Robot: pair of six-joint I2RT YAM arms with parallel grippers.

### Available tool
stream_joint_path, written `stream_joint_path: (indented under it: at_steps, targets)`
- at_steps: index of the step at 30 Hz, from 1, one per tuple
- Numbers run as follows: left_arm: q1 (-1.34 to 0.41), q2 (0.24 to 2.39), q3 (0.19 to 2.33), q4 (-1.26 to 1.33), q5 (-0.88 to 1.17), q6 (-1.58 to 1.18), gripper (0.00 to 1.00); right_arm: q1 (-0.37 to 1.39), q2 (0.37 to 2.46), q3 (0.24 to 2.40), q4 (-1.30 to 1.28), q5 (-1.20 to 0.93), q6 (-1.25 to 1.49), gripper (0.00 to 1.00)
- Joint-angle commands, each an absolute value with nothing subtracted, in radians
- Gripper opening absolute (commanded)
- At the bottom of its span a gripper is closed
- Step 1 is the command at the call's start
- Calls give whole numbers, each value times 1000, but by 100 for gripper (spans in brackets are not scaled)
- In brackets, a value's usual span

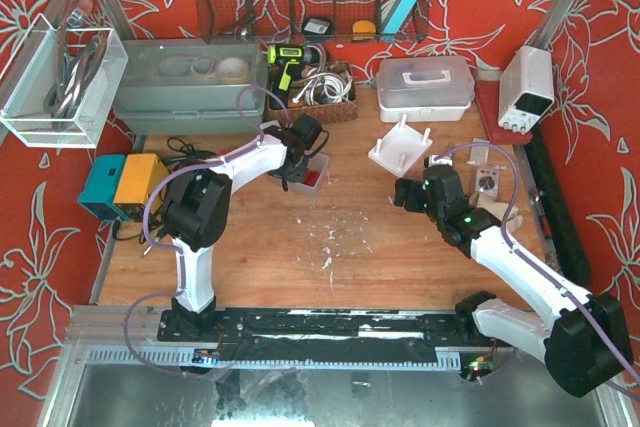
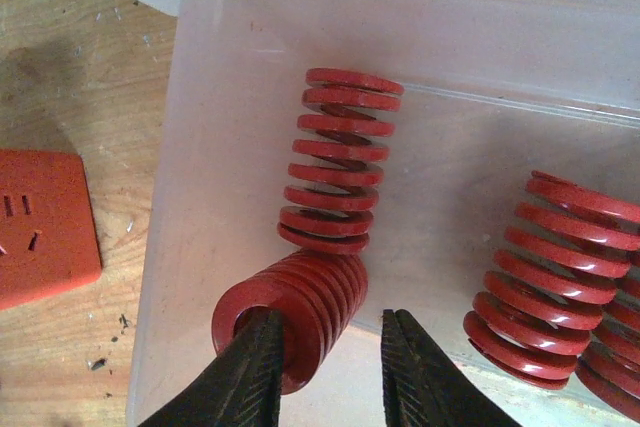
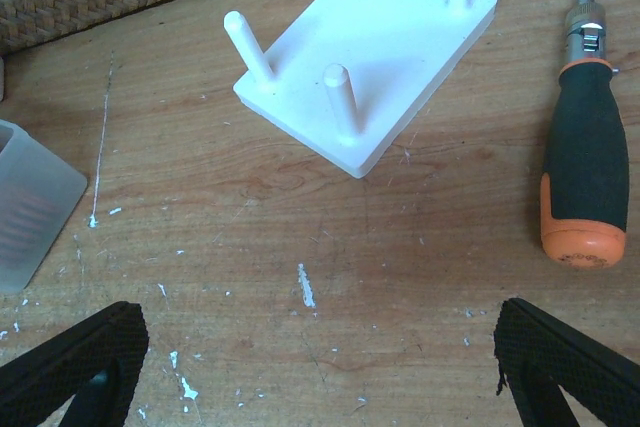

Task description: Install the large spring

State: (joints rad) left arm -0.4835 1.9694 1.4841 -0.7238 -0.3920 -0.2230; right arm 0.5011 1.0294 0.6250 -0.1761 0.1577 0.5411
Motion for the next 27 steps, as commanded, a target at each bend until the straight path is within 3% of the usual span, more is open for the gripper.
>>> stream_joint_path:
  at_steps: [1,6,12,27]
  targets:
    - [-479,1991,1493,-759,-394,-215,29,510,1032,634,-172,183,534,95]
    - [-479,1998,1497,-756,-373,-212,19,511,1030,634,-171,185,534,95]
    - [-478,2001,1509,-742,-361,-206,15,510,1031,633,-170,186,534,95]
    - [-479,1976,1513,-719,-366,-197,19,512,1034,631,-170,195,531,95]
